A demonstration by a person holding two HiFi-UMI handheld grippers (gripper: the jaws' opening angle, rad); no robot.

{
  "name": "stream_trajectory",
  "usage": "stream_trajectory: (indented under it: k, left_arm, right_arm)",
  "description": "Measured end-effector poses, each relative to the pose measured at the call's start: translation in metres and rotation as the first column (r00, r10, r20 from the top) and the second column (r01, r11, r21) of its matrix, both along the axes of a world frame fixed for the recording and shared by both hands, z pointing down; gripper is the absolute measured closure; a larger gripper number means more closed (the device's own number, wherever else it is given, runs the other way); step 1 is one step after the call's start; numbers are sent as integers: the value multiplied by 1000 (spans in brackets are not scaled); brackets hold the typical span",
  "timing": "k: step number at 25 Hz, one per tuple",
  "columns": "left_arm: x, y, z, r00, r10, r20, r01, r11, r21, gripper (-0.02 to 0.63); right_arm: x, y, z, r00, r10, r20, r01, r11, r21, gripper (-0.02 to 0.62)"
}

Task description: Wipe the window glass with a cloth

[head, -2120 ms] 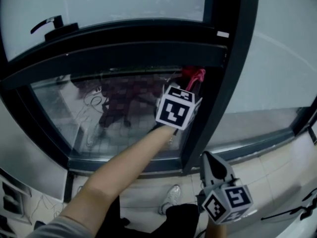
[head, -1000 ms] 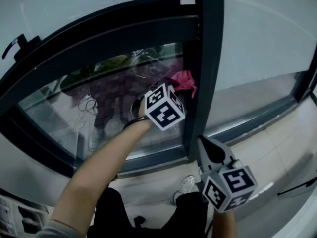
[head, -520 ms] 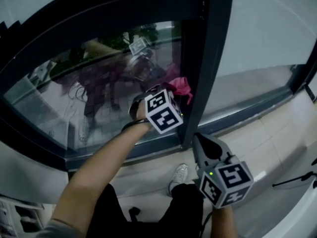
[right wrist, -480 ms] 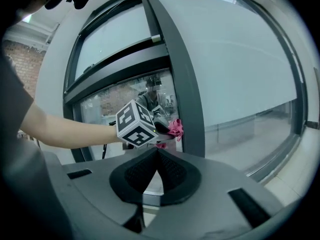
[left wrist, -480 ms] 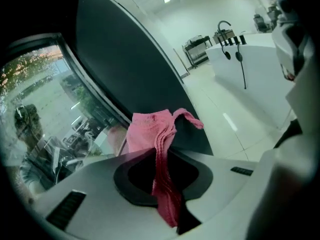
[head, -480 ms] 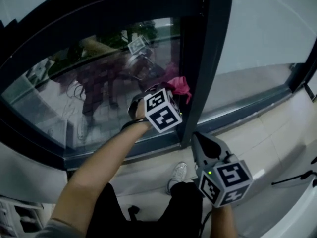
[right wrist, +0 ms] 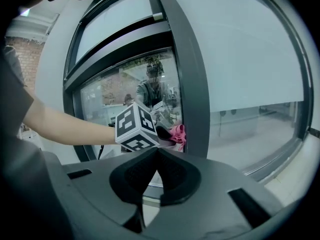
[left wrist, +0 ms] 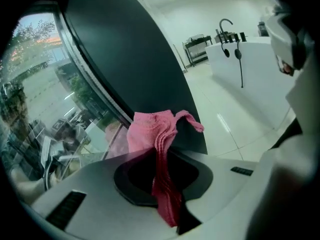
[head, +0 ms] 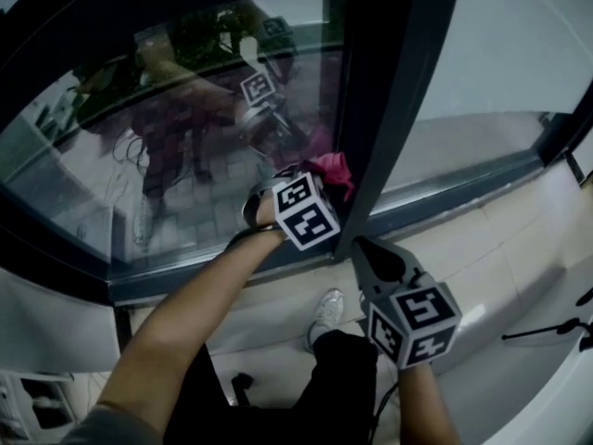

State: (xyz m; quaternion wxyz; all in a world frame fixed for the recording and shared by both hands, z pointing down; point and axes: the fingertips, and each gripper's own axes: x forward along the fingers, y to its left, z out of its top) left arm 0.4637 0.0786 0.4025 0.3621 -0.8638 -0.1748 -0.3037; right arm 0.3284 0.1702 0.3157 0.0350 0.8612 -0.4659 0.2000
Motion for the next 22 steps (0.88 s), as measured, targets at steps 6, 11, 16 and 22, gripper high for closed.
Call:
stream_trajectory:
  k: [6,11,16,22]
  left_arm:
    - [1,1,39,999,6,32,-6,1000,-11,560]
    - [2,1,67,999,20,34,-20,1000,-9,560]
    - [0,2,103,996,6,87,-4,1000,-29,560]
    - [-3,-8,157,984,-21,176,26,999,-26,560]
  right_arm:
    - [22,0,28,1000,8,22,-7,1000,-8,595]
    - [33,-7,54,999,16,51,-16,1000,-1,595]
    - [42,-9,83,996,28,87,-29,1000,10,595]
    - [54,-12,106,988,66,142,-67,998,6,595]
